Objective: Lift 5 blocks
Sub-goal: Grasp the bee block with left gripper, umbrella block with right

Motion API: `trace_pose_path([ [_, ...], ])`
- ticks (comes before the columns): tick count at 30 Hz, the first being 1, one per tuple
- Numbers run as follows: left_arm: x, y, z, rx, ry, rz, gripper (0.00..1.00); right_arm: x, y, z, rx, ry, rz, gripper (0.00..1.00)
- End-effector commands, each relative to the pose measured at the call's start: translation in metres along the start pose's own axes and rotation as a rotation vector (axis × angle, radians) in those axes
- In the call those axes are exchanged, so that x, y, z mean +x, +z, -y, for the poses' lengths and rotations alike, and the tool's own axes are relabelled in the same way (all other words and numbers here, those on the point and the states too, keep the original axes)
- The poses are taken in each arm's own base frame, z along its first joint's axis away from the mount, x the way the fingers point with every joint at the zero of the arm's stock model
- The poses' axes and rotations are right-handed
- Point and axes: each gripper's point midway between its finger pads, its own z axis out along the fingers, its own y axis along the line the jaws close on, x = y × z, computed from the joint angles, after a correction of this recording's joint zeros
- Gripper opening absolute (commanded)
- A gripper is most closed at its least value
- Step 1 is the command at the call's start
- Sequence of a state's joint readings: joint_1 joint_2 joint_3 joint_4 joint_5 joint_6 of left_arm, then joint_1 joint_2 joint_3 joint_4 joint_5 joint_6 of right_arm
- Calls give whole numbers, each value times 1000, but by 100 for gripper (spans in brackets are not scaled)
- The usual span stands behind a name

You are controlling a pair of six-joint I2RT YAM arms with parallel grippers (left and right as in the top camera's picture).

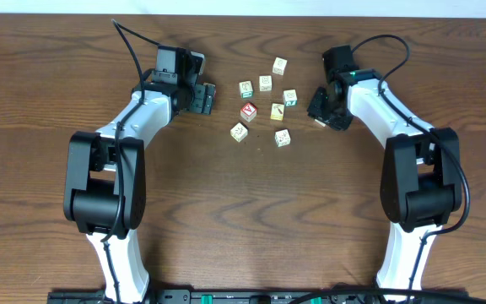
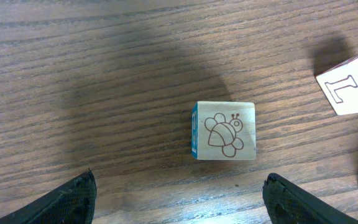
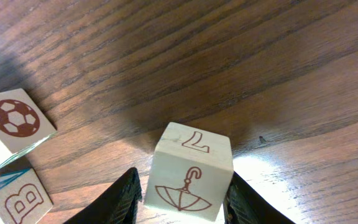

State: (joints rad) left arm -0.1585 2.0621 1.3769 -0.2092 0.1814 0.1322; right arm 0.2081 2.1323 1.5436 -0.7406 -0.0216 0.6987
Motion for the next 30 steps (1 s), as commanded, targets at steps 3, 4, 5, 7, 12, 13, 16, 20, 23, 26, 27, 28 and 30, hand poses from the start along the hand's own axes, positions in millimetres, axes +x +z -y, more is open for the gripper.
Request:
trace_pose_path([
  [3,-17,-4,0,-10,57,50,87,4,12,2,33,-13,-16,37],
  [4,-19,-4,0,-11,61,57,86,5,14,3,35,-13,-20,35],
  [5,-21,-4,0,-11,63,64,86,6,17,4,40,-13,-24,34],
  [7,-26,-4,0,-13,64,85,86,8,21,5,45,-13,-32,28],
  [12,-38,-6,1,-15,72,133,86,8,26,6,53,-17,-34,20],
  [13,-39,-6,2,-14,74,137,86,8,26,6,52,-19,-32,19],
  [16,-41,-3,5,-11,80,147,86,6,26,5,46,-26,-26,18],
  [20,-34,10,12,1,91,130,83,5,26,5,44,-44,-25,14],
  [23,-27,23,23,15,105,109,81,5,26,4,43,-76,-25,12],
  [26,-21,36,34,29,122,94,81,6,26,5,45,-85,-27,11],
  [27,-19,38,37,33,127,92,81,6,26,5,46,-87,-29,11],
  [28,-18,40,39,32,130,89,80,7,26,5,46,-95,-30,11],
  [30,-18,41,40,30,132,92,75,7,26,6,48,-109,-33,9],
])
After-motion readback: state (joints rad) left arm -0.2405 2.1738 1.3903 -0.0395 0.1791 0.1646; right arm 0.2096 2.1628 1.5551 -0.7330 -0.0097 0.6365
